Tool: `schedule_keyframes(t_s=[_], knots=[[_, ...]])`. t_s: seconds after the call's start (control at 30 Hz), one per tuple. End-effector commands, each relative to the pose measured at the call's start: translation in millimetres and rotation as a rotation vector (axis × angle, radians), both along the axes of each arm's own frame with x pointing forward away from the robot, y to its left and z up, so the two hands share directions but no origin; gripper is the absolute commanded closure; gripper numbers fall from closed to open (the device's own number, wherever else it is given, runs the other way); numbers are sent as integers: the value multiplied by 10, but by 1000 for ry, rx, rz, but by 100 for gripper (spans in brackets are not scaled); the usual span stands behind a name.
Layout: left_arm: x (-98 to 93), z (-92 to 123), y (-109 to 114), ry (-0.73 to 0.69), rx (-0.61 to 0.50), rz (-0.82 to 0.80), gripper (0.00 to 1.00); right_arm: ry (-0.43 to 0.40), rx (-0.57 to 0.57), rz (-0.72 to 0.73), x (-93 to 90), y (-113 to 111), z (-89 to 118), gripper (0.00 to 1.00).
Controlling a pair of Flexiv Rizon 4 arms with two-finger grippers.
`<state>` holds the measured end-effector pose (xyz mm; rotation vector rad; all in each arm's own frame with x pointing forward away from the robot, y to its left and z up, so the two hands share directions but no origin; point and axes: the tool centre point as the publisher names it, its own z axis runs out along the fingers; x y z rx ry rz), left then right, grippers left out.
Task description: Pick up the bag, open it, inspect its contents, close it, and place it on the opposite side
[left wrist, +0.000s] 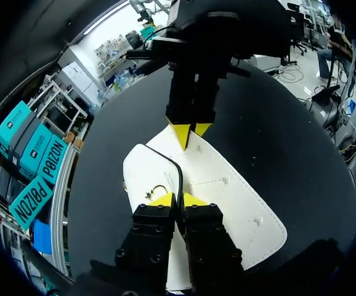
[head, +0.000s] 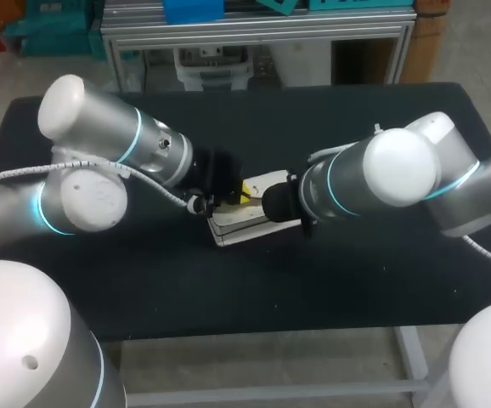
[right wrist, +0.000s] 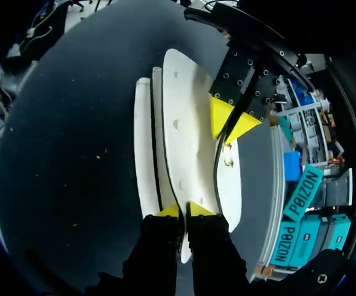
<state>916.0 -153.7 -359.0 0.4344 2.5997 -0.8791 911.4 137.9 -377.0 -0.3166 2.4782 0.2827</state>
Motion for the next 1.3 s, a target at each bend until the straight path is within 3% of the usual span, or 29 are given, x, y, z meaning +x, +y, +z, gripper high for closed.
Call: schedule_keyframes(t_s=[0.03, 0.13, 0.23, 0.27, 0.3, 0.33, 0.43, 0.67, 0.77, 0.9, 0.97, 1.07, 1.2, 1.27, 1.3], knots=[[5, -125, 12, 71, 26, -35, 100, -116, 40, -14, 11, -6, -31, 100], [48, -200, 22, 98, 36, -20, 100, -116, 40, -14, 11, -6, -31, 100], [75, -135, 61, 90, 17, -4, 100, -116, 40, -14, 11, -6, -31, 100], [81, -86, 80, 87, 3, -1, 90, -116, 40, -14, 11, -6, -31, 100], [86, -38, 98, 83, -10, -2, 71, -116, 40, -14, 11, -6, -31, 100], [85, 1, 110, 76, -18, 1, 60, -116, 40, -14, 11, -6, -31, 100], [103, 127, 162, 68, -50, 6, 39, -116, 40, -14, 11, -6, -31, 100], [107, 318, 230, 78, -110, -7, 37, -116, 40, -14, 11, -6, -31, 100], [123, 360, 252, 96, -139, -17, 42, -116, 40, -14, 11, -6, -31, 100], [194, 450, 312, 142, -201, -6, 38, -116, 40, -14, 11, -6, -31, 100], [216, 479, 328, 131, -199, 17, 31, -116, 40, -14, 11, -6, -31, 100], [236, 506, 331, 135, -200, 35, 3, -116, 40, -14, 11, -6, -31, 100], [248, 516, 323, 141, -195, 49, 0, -126, 44, 1, -11, 8, -14, 100], [252, 519, 320, 144, -194, 51, 0, -128, 46, 4, -33, 11, -15, 27], [253, 521, 318, 144, -193, 53, 0, -128, 47, 6, -44, 12, -17, 0]])
